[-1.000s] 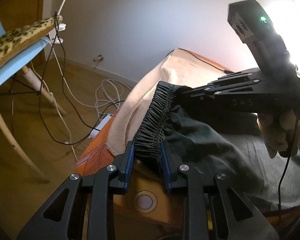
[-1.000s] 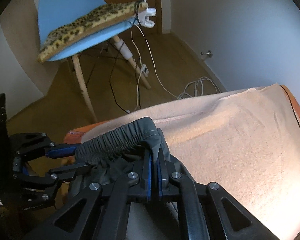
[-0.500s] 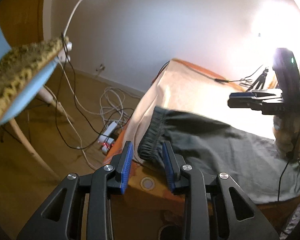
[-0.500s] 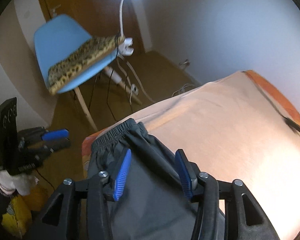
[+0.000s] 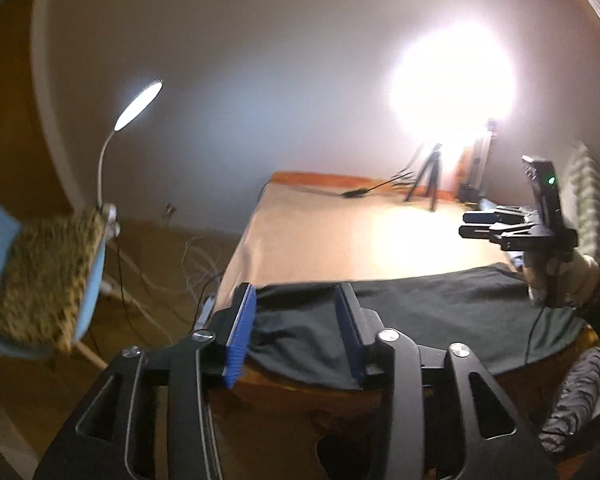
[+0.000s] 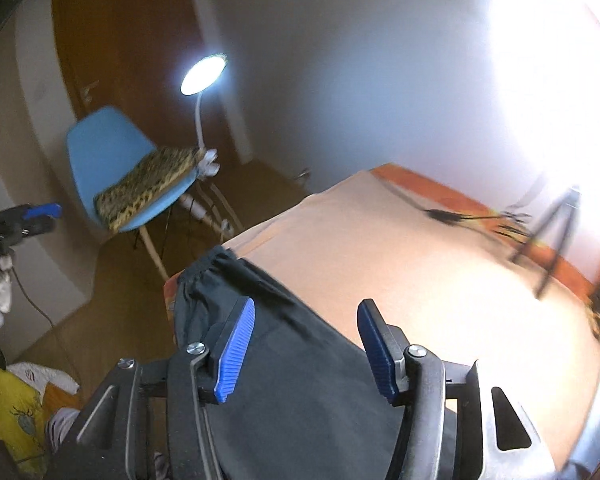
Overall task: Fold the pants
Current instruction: 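Lay the trousers flat across the bed and open both tools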
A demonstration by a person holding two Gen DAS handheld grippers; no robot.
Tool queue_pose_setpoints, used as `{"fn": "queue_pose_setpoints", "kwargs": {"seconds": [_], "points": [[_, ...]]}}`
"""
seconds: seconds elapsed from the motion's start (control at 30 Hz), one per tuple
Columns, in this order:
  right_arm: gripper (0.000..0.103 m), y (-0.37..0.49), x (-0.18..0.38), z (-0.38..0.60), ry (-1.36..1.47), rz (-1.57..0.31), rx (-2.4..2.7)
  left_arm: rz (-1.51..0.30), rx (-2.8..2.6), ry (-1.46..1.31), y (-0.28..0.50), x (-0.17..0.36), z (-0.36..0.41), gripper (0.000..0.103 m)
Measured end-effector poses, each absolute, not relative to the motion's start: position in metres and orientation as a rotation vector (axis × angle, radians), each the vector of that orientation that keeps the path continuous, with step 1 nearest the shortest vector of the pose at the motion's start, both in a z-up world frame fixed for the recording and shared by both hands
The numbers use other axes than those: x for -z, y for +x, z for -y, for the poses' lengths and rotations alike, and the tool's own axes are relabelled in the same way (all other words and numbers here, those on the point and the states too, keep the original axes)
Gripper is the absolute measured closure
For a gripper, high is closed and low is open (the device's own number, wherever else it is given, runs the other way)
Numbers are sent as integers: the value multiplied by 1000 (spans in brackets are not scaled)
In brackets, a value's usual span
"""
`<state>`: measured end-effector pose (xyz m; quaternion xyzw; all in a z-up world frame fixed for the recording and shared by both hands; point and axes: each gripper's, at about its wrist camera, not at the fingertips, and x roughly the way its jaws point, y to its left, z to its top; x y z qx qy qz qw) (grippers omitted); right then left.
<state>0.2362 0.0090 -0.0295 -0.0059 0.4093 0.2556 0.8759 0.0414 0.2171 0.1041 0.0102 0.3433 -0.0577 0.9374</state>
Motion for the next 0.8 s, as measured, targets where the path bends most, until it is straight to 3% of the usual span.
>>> {"fn": "queue_pose_setpoints", "kwargs": {"seconds": [0.13,0.27,0.57,0.67,0.8], "points": [[38,202,8,51,10,-807,-472,-673,166,32,35,-139,-187,63],[25,162,1,101,7,-793,-425,-686,232,45,40,-133,-151,63],[26,67,31,207,42,-876,-235,-780,465,56,58,-36,-38,63],[36,36,45,237,72,-921,-187,-833,548,82,59,3,4,63],[38,8,64,255,72,-986,-158,-904,634,142,58,51,56,63]]}}
